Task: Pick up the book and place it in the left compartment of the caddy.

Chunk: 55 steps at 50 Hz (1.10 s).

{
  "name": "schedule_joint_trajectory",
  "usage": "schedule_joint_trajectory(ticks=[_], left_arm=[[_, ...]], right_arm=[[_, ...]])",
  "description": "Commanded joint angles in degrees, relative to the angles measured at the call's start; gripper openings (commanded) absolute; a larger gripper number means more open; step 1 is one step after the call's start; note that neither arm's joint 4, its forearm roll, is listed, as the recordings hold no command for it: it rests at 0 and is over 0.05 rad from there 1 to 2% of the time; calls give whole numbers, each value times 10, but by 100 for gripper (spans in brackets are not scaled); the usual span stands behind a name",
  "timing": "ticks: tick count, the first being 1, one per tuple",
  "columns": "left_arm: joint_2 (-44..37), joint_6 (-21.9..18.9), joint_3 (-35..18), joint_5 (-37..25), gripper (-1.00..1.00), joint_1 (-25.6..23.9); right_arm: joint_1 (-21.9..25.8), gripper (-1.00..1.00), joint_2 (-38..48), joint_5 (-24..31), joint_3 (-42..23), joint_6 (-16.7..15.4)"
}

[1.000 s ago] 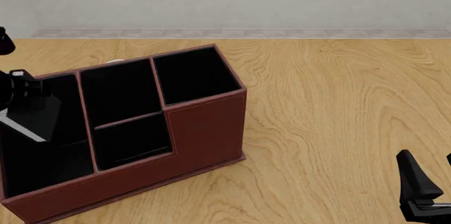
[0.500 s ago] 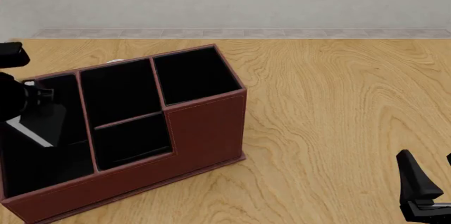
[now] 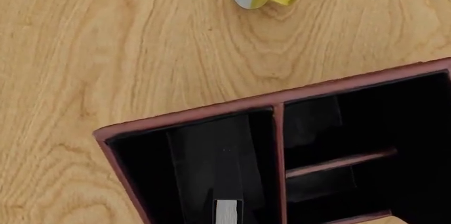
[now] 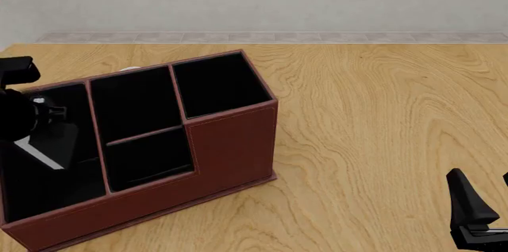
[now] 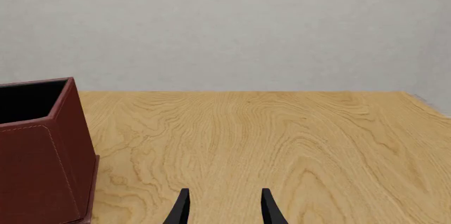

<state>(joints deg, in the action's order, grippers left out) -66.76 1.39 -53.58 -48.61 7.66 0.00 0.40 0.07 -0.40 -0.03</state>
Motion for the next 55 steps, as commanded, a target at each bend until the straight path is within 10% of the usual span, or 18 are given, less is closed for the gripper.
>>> schedule_joint_trajectory(ticks=[1, 55], left_arm=[[-10, -5, 7, 19, -100, 0], [-63, -19, 53, 93, -100, 15]], right_arm=[[0, 100, -1, 0, 1, 0], [0, 100, -1, 0, 1, 0]])
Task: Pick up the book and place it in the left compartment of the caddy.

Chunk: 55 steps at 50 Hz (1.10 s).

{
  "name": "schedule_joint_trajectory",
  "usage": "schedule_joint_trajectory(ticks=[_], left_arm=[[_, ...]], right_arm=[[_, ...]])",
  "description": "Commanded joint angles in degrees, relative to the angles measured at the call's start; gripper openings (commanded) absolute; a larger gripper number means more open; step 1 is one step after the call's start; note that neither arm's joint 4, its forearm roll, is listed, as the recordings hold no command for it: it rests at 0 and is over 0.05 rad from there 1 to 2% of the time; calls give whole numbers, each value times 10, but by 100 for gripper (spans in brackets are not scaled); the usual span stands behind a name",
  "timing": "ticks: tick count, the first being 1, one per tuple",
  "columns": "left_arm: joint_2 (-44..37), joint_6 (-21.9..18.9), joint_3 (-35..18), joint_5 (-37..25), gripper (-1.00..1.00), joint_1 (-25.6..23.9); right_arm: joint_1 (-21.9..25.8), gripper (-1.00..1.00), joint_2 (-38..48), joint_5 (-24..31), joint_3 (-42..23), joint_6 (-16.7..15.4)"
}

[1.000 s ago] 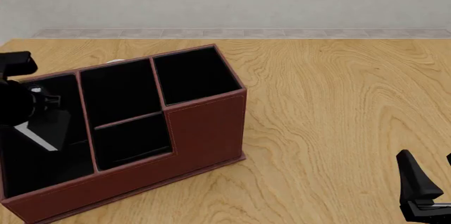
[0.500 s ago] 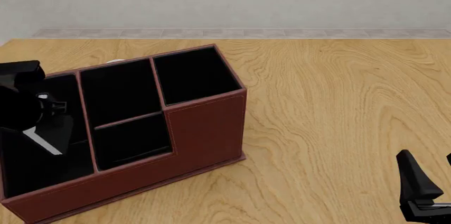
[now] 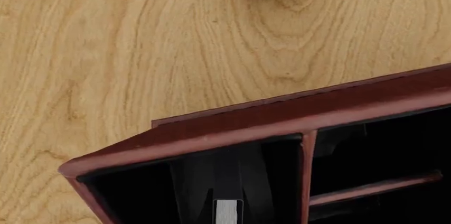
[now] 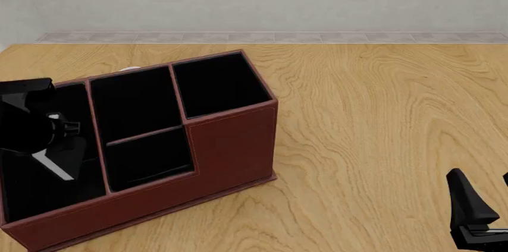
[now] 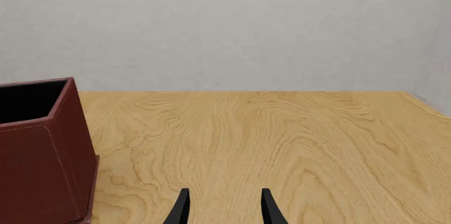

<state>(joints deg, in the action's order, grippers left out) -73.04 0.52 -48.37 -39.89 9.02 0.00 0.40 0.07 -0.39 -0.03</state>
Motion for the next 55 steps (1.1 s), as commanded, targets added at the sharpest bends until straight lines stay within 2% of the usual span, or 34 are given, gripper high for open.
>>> schedule_joint_trajectory(ticks=[1, 34, 55], left_arm=[[1, -8, 1, 4, -100, 0], [-16, -9, 33, 38, -100, -6], [-46, -9, 60, 83, -100, -6]], right_arm=[[0, 100, -1, 0, 1, 0], [0, 100, -1, 0, 1, 0], [0, 100, -1, 0, 1, 0]])
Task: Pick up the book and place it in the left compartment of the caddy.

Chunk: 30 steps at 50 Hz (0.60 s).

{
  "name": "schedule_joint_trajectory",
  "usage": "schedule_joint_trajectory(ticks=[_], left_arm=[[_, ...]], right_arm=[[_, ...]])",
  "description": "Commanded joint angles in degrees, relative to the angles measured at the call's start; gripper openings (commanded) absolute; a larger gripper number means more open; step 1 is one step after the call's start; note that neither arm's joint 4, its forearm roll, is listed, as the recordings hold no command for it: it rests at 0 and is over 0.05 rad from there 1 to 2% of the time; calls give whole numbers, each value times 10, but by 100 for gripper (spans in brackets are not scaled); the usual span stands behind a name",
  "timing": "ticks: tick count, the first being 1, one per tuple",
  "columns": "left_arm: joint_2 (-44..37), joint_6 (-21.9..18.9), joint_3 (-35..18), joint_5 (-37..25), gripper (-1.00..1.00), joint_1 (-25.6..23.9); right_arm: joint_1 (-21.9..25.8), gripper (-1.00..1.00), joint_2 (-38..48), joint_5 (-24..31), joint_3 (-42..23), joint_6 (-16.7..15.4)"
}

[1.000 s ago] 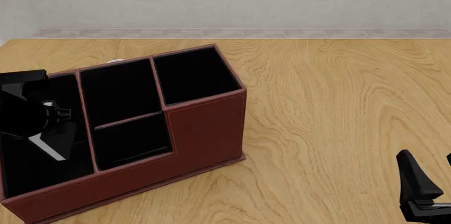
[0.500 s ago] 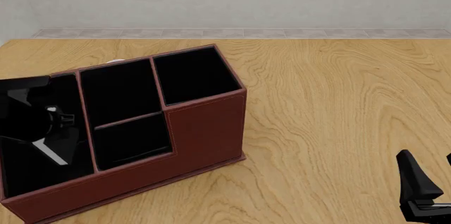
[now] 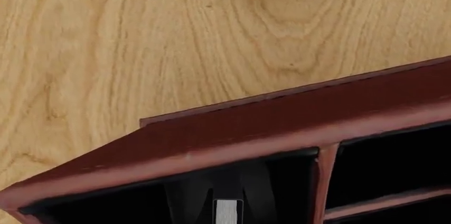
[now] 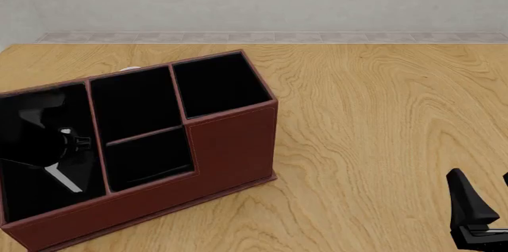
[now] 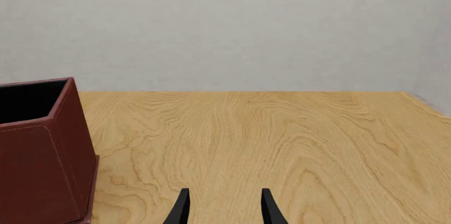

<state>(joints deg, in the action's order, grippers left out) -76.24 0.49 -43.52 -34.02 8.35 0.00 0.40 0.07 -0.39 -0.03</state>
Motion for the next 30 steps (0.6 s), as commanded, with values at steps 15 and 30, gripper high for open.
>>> schedule_joint_trajectory(ticks=[15, 30], left_arm=[[-24, -7, 20, 40, -100, -2], [-25, -11, 15, 38, -100, 0]], right_arm=[[0, 100, -1, 0, 1, 0], [0, 100, -1, 0, 1, 0]])
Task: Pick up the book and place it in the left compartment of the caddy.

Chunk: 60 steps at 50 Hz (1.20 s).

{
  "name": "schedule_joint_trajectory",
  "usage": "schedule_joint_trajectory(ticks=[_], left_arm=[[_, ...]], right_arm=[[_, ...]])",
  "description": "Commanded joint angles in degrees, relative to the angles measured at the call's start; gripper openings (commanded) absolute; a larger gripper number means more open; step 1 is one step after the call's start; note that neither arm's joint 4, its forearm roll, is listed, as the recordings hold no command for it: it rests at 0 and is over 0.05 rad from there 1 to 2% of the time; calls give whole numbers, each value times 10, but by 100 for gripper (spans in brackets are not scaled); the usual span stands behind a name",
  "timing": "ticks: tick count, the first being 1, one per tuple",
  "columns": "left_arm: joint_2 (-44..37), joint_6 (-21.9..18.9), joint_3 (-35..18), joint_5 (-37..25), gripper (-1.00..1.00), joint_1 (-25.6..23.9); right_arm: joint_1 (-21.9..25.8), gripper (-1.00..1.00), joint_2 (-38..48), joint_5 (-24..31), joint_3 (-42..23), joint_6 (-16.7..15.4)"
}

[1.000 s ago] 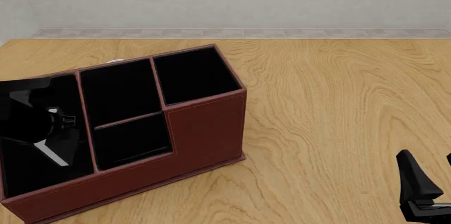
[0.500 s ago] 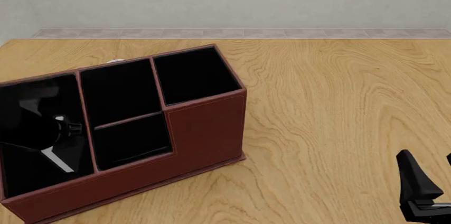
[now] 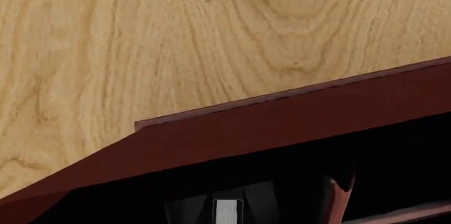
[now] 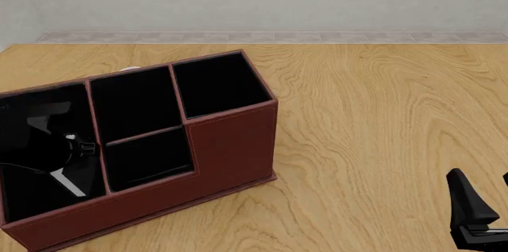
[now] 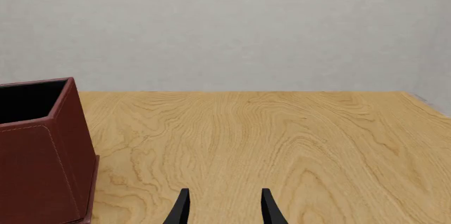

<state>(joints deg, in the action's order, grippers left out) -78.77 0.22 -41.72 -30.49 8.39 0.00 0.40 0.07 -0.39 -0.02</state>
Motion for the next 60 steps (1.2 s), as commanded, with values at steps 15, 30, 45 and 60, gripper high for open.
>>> schedule_joint_trajectory(ticks=[15, 30, 45, 60], left_arm=[[-4, -13, -5, 0, 100, 3], [8, -18, -6, -11, 100, 6], [119, 1, -6, -93, 100, -24], [246, 14, -31, -209, 100, -45]], right_arm=[[0, 100, -1, 0, 1, 0], [0, 100, -1, 0, 1, 0], [0, 100, -1, 0, 1, 0], [0, 100, -1, 0, 1, 0]])
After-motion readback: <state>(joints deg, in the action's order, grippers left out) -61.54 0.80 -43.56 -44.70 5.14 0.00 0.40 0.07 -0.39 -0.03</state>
